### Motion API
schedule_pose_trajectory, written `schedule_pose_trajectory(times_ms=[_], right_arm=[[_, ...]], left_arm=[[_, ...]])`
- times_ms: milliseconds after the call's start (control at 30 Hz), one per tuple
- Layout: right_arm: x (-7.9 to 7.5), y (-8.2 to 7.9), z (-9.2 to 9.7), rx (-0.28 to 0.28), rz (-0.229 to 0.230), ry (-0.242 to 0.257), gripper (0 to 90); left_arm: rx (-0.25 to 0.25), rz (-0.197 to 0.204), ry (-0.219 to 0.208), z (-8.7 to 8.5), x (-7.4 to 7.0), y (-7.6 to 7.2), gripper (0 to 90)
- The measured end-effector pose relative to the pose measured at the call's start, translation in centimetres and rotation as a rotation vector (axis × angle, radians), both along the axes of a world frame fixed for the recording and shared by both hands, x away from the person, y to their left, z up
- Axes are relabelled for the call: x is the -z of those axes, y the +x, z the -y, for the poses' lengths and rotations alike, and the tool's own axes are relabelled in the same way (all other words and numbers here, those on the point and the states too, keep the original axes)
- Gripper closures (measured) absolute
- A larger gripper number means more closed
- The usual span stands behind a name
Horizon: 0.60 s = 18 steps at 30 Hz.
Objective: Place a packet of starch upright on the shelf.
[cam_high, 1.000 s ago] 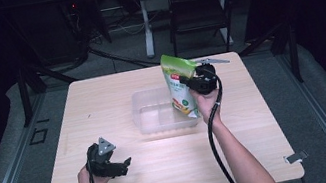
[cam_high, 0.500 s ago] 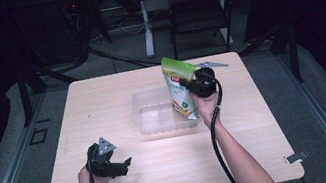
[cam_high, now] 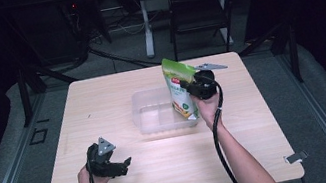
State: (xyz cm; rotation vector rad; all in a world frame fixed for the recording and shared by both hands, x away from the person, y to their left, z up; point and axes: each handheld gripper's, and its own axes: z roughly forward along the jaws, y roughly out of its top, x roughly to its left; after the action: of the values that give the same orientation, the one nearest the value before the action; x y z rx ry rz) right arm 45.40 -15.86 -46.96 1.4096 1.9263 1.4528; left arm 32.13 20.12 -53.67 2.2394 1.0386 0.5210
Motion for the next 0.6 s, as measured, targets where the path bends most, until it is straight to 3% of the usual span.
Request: schedule_pose_trajectory(times_ms=[600], right_arm=[[0.54, -0.81, 0.41, 0.014, 0.014, -0.023, 89.4]], left_arm=[[0.000, 0.001, 0.006, -0.01, -0.08, -0.05, 7.0]])
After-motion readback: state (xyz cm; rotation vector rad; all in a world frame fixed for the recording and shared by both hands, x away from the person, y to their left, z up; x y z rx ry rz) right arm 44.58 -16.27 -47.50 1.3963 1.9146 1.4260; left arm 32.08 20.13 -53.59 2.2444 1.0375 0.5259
